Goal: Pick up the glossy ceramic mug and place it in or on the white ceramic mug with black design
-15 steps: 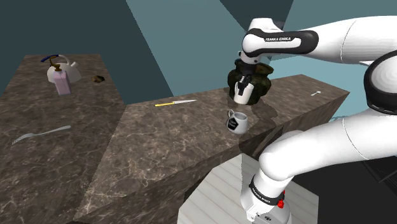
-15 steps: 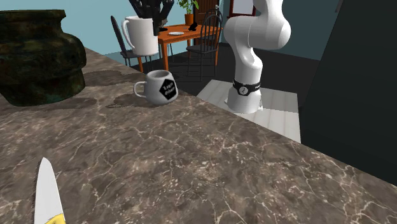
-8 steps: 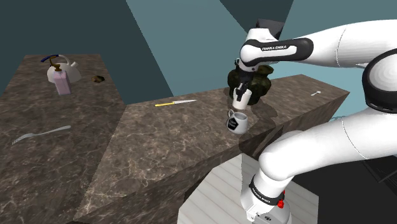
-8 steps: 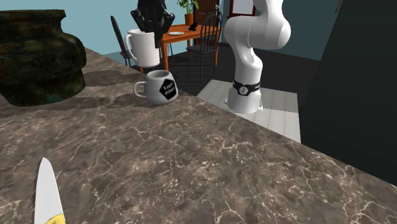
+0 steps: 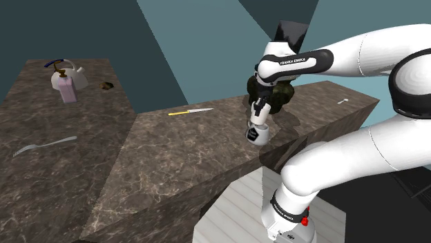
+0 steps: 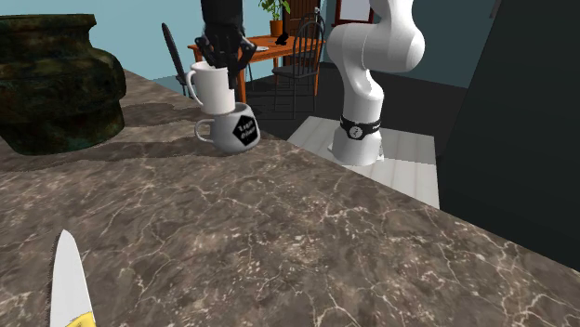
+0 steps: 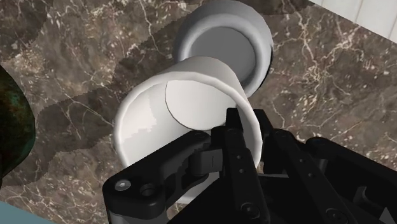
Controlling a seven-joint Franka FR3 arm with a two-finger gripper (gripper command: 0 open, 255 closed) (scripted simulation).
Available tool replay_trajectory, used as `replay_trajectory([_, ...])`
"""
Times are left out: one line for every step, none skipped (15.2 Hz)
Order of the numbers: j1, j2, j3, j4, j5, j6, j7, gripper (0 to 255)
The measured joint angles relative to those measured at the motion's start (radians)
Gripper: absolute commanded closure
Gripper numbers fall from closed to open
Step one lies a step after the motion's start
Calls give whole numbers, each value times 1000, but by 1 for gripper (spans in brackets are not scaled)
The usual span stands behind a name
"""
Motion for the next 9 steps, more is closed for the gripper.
replay_trajectory([0,-1,0,-4,-1,3,1,255])
replay_trajectory([-1,-2,0,-5,-1,5,1,255])
replay_trajectory([-1,-2,0,-5,-1,5,1,255])
replay_trajectory([-1,-2,0,-5,-1,6,1,255])
replay_trajectory([0,-2,0,-5,-1,6,1,255])
replay_trajectory([-1,-2,0,-5,-1,6,1,0])
replay_trajectory([-1,-2,0,-6,-1,6,1,0])
replay_trajectory([-1,-2,0,-7,-1,7,1,0])
replay_trajectory([-1,-2,0,-7,-1,7,1,0])
